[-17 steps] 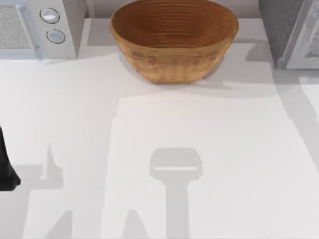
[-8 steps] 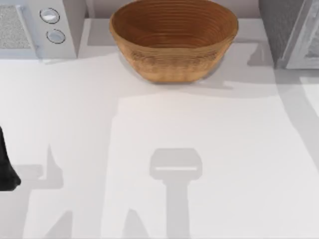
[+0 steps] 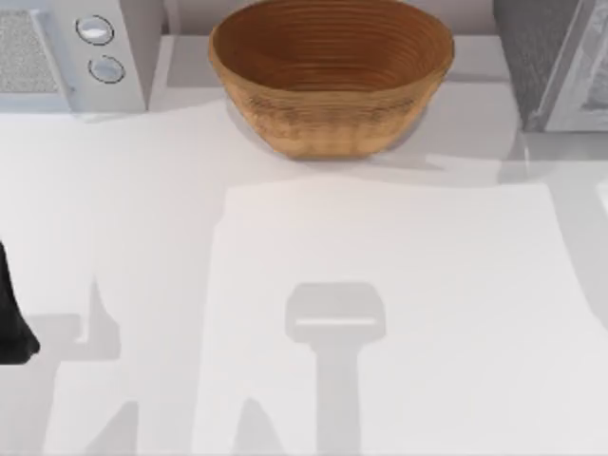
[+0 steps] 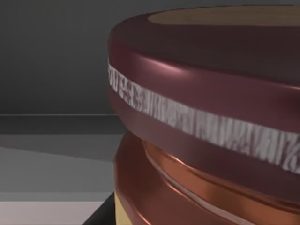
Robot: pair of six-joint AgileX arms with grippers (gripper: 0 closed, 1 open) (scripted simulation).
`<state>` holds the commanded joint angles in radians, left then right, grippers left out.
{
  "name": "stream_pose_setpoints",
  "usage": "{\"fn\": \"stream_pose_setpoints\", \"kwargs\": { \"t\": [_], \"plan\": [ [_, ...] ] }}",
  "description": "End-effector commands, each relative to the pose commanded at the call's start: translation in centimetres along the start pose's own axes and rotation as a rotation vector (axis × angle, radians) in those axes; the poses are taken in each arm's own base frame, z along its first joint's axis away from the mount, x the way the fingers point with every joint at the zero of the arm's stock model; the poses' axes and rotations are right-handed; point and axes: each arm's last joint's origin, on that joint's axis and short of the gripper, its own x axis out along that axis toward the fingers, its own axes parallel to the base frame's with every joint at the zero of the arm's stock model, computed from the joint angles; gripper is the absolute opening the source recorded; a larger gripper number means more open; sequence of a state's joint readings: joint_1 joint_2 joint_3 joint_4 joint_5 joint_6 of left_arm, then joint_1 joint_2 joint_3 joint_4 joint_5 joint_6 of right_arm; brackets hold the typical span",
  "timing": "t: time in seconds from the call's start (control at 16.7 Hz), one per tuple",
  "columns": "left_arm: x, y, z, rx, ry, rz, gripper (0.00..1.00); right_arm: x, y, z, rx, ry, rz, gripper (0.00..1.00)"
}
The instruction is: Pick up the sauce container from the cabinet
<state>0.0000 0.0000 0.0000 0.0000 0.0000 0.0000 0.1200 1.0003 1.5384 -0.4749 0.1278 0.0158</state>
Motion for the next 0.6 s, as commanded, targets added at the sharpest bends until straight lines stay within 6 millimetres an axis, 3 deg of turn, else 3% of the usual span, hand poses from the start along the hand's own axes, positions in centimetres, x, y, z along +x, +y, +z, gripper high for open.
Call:
{"fn": "stream_pose_setpoints", "kwargs": {
  "t": [0.12, 0.42, 0.6],
  "plan": [
    [0.0, 0.0, 0.0, 0.0, 0.0, 0.0, 1.0, -1.2, -0.4, -4.4, -0.006, 0.044, 0.001, 0.0],
    [0.0, 0.0, 0.0, 0.0, 0.0, 0.0, 1.0, -4.5, -1.5, -18.5, -0.013, 0.155, 0.0, 0.0],
    [0.0, 0.0, 0.0, 0.0, 0.0, 0.0, 1.0, -6.3, -2.0, -25.7, -0.011, 0.157, -0.001, 0.0]
  ]
}}
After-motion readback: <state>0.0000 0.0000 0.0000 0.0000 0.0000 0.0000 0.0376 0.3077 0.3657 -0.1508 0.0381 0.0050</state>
